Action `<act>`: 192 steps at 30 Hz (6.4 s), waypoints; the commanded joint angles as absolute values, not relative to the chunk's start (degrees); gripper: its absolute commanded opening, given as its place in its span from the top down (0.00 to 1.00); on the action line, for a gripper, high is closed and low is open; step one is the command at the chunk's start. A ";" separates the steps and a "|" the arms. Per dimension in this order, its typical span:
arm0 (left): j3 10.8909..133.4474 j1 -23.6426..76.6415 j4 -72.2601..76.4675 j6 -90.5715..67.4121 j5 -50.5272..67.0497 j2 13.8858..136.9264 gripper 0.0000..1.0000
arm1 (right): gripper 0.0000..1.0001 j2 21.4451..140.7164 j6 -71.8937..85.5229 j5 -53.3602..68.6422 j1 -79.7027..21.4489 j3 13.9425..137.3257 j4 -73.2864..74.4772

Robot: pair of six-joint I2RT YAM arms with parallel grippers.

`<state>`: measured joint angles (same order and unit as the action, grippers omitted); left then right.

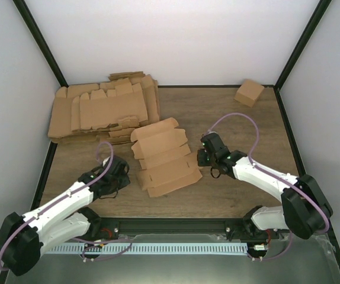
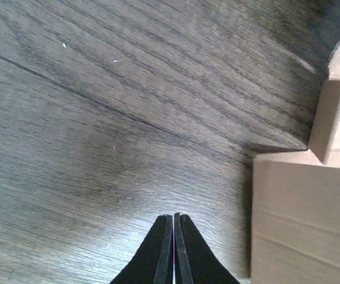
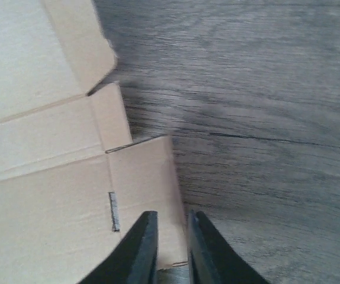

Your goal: Fold the paper box

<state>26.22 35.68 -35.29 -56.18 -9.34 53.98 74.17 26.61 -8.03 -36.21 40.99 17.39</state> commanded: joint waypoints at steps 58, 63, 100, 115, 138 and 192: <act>39.83 23.02 -2.33 -27.34 5.79 80.14 0.75 | 0.99 73.67 34.61 18.61 -36.21 33.80 9.32; 37.86 23.03 -3.88 -28.31 4.66 75.84 0.96 | 0.98 69.04 35.18 18.11 -36.21 34.00 12.82; 25.13 23.03 -18.42 -57.66 6.38 42.12 0.96 | 0.17 64.57 62.49 33.94 -36.30 20.40 1.66; 24.08 22.98 -17.36 -57.71 7.28 42.84 0.96 | 0.40 74.24 72.76 32.47 -36.83 18.12 -12.29; 33.44 23.02 -31.14 -50.53 -2.56 40.61 0.12 | 0.99 75.04 51.83 25.73 -36.86 37.63 9.66; 58.11 23.02 -27.00 -17.49 6.72 59.70 0.00 | 0.96 98.47 9.58 -13.15 -43.48 84.45 52.37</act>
<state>58.70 23.16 -30.79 -18.92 6.15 57.49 96.09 10.92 -7.46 -40.84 83.37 55.09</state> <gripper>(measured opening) 0.999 0.026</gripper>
